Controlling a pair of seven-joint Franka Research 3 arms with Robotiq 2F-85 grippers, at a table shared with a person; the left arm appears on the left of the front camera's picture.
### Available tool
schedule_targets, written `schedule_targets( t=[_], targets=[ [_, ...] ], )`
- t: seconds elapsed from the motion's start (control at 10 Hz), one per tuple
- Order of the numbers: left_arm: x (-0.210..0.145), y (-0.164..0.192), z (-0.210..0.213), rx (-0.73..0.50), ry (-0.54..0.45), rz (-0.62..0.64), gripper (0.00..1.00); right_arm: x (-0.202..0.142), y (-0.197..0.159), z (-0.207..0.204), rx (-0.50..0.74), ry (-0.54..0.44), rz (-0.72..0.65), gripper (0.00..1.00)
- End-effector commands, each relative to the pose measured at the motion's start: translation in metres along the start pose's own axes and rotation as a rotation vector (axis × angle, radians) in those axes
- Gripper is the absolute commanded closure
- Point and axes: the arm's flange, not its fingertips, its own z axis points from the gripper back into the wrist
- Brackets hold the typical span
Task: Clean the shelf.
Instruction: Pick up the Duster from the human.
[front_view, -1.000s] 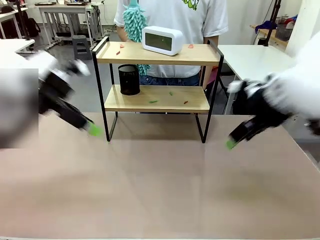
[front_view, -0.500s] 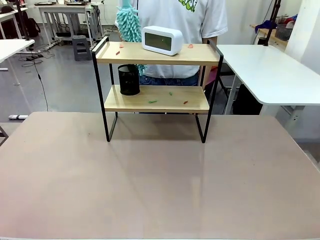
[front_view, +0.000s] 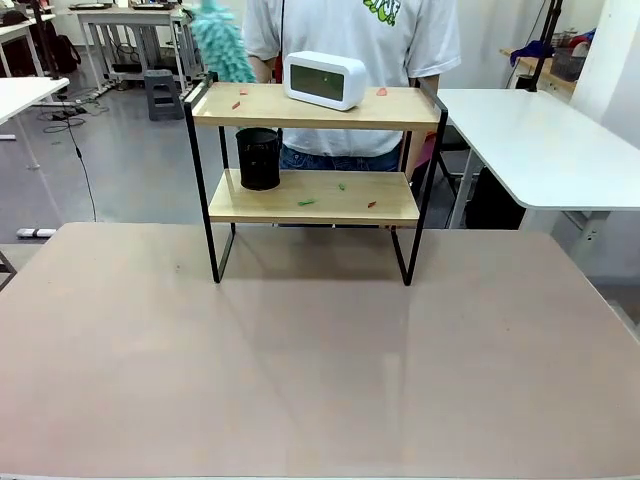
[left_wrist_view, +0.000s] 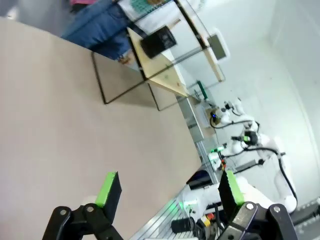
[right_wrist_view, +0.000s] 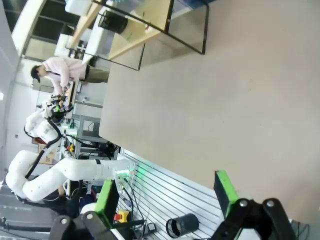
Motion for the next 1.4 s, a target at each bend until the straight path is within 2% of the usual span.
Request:
schedule_targets(
  t=[0.0, 0.5, 0.6, 0.7, 0.8, 1.0, 1.1, 1.3],
  targets=[
    [-0.003, -0.006, 0.004, -0.016, -0.019, -0.037, 0.00, -0.005, -0.004, 0.009, 0.016, -0.023, 0.028, 0.00],
    [-0.003, -0.006, 0.004, -0.016, -0.019, -0.037, 0.00, -0.005, -0.004, 0.009, 0.016, -0.023, 0.028, 0.00],
    [-0.006, -0.006, 0.005, 0.001, -0.007, -0.013, 0.00, -0.005, -0.004, 0.009, 0.016, -0.023, 0.028, 0.00],
    [0.007, -0.014, 0.002, 0.034, -0.001, 0.058, 0.00, -0.005, -0.004, 0.009, 0.016, -0.023, 0.028, 0.00],
    [0.033, -0.027, -0.003, 0.077, 0.052, 0.172, 0.00, -0.005, -0.004, 0.009, 0.016, -0.023, 0.028, 0.00],
    [0.112, -0.051, -0.032, 0.039, 0.135, 0.358, 0.00, -0.005, -0.004, 0.009, 0.016, -0.023, 0.028, 0.00],
    [0.150, -0.051, -0.049, 0.027, 0.121, 0.429, 0.00, -0.005, -0.004, 0.009, 0.016, -0.023, 0.028, 0.00],
    [0.193, -0.044, -0.086, 0.016, 0.120, 0.524, 0.00, -0.005, -0.004, 0.009, 0.016, -0.023, 0.028, 0.00]
  ],
)
